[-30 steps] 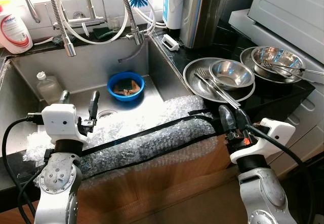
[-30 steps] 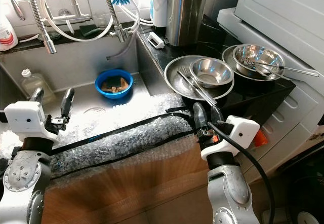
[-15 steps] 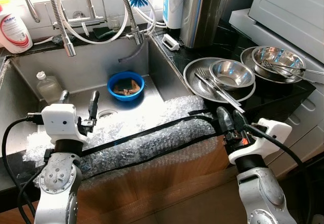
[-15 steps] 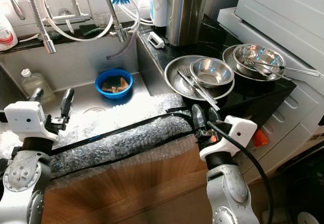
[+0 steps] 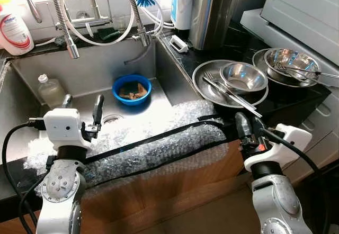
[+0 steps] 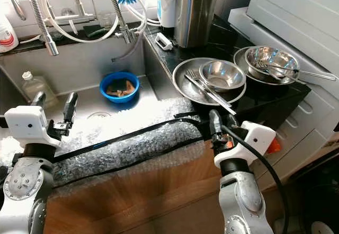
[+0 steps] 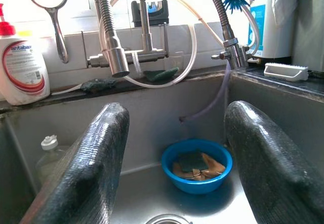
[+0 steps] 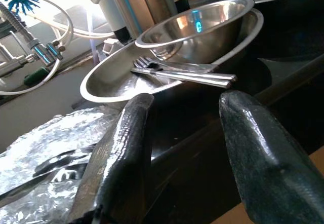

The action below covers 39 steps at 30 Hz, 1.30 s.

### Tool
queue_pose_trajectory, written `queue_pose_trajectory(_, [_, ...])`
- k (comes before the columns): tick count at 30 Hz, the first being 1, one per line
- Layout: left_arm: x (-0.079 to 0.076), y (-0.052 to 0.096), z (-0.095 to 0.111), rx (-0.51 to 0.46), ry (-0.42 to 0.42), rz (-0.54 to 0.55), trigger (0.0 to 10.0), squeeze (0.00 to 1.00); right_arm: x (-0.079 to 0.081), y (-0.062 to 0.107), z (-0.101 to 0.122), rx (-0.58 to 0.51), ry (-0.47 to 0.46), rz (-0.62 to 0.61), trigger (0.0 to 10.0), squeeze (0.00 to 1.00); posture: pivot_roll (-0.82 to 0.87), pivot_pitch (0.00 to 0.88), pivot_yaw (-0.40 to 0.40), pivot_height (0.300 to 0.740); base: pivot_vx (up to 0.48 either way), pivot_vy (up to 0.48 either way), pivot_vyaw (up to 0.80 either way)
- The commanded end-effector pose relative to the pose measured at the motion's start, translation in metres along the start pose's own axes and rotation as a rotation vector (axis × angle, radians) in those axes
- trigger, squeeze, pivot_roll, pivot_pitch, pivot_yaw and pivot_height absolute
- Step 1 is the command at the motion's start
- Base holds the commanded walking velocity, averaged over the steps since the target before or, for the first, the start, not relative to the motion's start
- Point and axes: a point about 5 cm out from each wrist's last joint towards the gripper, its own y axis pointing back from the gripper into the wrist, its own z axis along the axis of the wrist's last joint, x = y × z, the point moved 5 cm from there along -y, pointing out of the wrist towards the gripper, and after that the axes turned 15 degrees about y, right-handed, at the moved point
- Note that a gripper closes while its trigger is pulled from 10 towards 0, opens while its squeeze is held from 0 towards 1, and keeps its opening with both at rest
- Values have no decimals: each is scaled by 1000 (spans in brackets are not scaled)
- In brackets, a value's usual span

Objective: Kitchen organization

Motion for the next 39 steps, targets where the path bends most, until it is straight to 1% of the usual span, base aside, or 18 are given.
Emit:
queue_pose_trajectory(1, [0,0,6,-23,-8,-2,10000,0,0,1,-5,20,-42,-17,10000,0,-7,117,-18,740,0,0,0])
queue_pose_trajectory(7, [-2,0,6,-22,-15,-10,10000,0,0,1,-6,26,-47,-28,10000,0,-7,114,-18,740,0,0,0])
queue_pose_trajectory(14, [-3,0,6,-23,-14,-11,10000,0,-6,-2,6,-33,-76,-65,10000,0,-5,116,-17,740,0,0,0])
queue_pose_trajectory(22, [-3,0,6,-24,-16,-8,10000,0,-6,-3,8,-41,-103,-72,10000,0,-5,117,-17,740,0,0,0])
queue_pose_trajectory(30, [-4,0,6,-25,-19,-13,10000,0,-12,-4,0,-11,-167,-113,10000,0,-5,117,-16,740,0,0,0])
queue_pose_trajectory(31, [-4,0,7,-25,-20,-16,10000,0,-14,-5,-1,-10,-201,-122,10000,0,-3,116,-16,740,0,0,0])
queue_pose_trajectory(33, [-5,0,7,-26,-21,-17,10000,0,-15,-6,-1,-11,-225,-133,10000,0,-3,117,-15,740,0,0,0])
queue_pose_trajectory(36, [-4,0,7,-28,-24,-16,10000,0,-15,-7,0,-17,-234,-130,10000,0,-2,118,-15,740,0,0,0])
queue_pose_trajectory(37, [-4,0,7,-28,-25,-16,10000,0,-14,-8,0,-19,-241,-126,9569,0,-1,117,-15,740,0,0,0])
queue_pose_trajectory(38, [-4,-1,8,-29,-26,-14,10000,0,-13,-8,1,-24,-251,-121,6706,0,-1,117,-14,740,0,0,0])
queue_pose_trajectory(39, [-4,-1,8,-29,-26,-14,10000,0,-12,-9,2,-25,-250,-118,6627,0,0,117,-14,740,0,0,0])
